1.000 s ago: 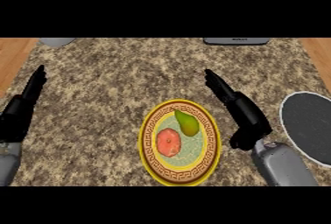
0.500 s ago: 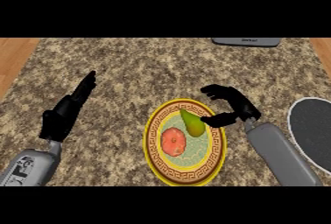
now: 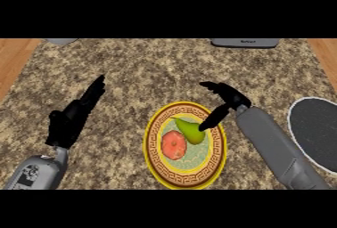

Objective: Pick the pear from the plate and place it in the pan

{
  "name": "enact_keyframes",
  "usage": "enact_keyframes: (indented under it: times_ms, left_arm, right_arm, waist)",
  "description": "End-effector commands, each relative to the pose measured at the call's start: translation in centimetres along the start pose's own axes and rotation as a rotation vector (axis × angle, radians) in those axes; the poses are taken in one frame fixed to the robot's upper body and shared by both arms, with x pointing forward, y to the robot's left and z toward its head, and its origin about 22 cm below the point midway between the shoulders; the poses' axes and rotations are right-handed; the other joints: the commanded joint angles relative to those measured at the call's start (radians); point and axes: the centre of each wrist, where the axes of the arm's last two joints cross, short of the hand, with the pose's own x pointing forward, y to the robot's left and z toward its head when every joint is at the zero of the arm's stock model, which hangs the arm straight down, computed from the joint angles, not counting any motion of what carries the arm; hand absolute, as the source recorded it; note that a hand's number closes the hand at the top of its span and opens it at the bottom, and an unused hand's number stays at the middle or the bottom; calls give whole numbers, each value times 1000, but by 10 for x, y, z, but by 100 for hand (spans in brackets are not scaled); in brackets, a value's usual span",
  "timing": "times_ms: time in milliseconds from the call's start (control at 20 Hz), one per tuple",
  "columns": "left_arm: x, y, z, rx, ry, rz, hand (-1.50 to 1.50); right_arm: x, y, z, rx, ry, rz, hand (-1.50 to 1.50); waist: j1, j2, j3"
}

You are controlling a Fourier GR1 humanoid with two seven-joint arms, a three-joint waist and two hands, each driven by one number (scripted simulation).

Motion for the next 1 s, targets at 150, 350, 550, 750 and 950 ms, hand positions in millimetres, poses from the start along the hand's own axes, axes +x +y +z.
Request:
enact_keyframes:
  times_ms: [150,350,550,750,950]
  left_arm:
    - [8,4,-6,5,4,12,0]
    - [0,-13,-8,-36,-2,6,0]
    - [7,-5,-6,-5,-4,-3,0]
    - [15,-1,-7,-7,15,5,0]
    - [-1,6,11,-12,2,-6,0]
  right_arm:
    - [59,-35,-13,191,147,301,-150]
    - [111,-16,-26,386,240,450,-150]
    - [132,15,-36,563,305,505,-150]
    - [141,10,-39,650,339,508,-150]
    - [141,12,-39,616,375,562,-150]
  waist:
    - [-6,-1,0]
    - [19,11,-1]
    - [18,7,0]
    - [3,4,0]
    - [0,2,0]
